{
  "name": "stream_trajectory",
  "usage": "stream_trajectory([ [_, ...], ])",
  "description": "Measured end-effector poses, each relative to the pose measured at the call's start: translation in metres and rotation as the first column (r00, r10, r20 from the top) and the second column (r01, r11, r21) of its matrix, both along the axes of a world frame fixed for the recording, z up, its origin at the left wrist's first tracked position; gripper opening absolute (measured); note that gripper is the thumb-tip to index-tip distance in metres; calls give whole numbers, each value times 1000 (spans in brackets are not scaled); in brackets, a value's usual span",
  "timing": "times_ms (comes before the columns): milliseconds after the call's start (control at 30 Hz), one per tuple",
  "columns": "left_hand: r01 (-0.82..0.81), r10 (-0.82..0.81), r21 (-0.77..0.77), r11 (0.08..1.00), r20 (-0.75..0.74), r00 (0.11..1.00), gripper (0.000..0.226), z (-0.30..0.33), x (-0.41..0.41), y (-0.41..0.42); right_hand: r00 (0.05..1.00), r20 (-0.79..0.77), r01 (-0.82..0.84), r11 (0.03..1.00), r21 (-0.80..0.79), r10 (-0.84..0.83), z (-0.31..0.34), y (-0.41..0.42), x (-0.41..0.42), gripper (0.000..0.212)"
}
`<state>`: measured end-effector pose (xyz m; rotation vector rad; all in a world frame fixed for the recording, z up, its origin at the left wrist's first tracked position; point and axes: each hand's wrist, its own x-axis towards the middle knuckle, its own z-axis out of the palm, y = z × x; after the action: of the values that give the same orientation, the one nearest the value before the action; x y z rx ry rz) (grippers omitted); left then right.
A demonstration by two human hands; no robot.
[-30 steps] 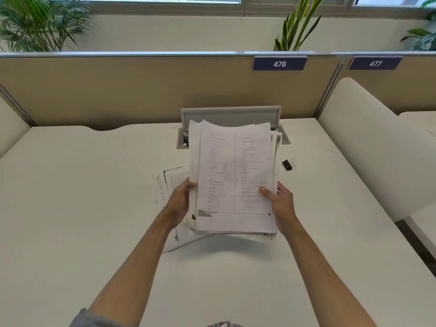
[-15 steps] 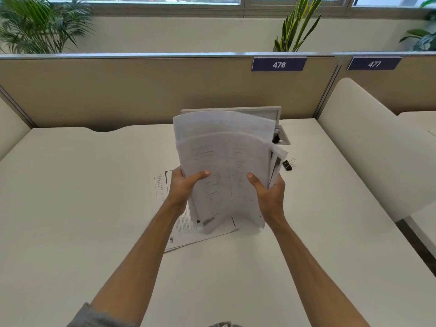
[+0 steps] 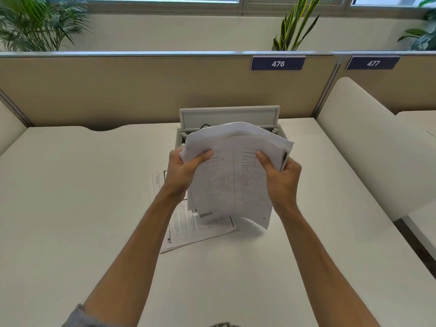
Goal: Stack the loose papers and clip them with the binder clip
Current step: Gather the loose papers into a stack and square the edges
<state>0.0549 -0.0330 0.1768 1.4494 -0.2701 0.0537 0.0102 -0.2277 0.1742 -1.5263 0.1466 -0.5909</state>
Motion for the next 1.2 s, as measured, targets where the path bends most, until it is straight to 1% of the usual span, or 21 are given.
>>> stream_trajectory([
  [67,-8,7,9,1000,20,1000,22,2,1,-1,1000,-2,8,1000,23,-8,2,0,0,3],
  [167,14,-15,23,1000,14,1000,33,0,2,0,999,-40,-6,1000,16,7,0,0,-1,12],
  [233,40,-39,19,999,-32,999,36,-7,2,2,996,-74,-49,999,-13,48,-4,-3,-2,13],
  [300,62,-60,18,998,-95,994,34,-21,2,4,989,-104,-106,994,-42,101,-10,-8,-4,23],
  [367,56,-51,22,998,-168,985,29,-37,1,3,975,-157,-159,987,-5,156,-23,-13,-8,29],
  [467,8,0,29,1000,-256,967,27,-59,-1,-1,953,-235,-183,981,57,191,-49,-17,-14,27],
  [533,5,9,48,999,-286,958,27,-69,-3,-6,954,-254,-144,987,65,156,-63,-15,-18,22],
  [633,18,5,72,997,-299,954,30,-74,-5,-11,966,-250,-53,996,76,71,-72,-12,-20,16],
  [700,21,4,85,996,-284,959,31,-70,-5,-13,971,-233,-23,996,86,43,-71,-11,-18,14],
  [800,29,-7,91,995,-239,971,32,-58,-4,-13,987,-161,-22,998,61,31,-61,-11,-15,24],
  [900,27,-11,77,997,-199,980,32,-48,-2,-12,996,-82,-19,1000,-8,19,-52,-14,-12,35],
  [967,26,-15,57,998,-193,981,30,-48,-2,-13,998,-60,-33,999,7,34,-50,-17,-9,40],
  [1033,28,-15,60,998,-214,977,31,-54,-3,-13,995,-72,-64,996,57,68,-54,-19,-8,37],
  [1133,49,-29,65,997,-279,960,31,-74,-7,-15,983,-141,-98,988,121,114,-70,-18,-9,26],
  [1200,53,-30,62,997,-329,944,32,-88,-11,-15,973,-189,-101,982,159,130,-84,-17,-12,23],
])
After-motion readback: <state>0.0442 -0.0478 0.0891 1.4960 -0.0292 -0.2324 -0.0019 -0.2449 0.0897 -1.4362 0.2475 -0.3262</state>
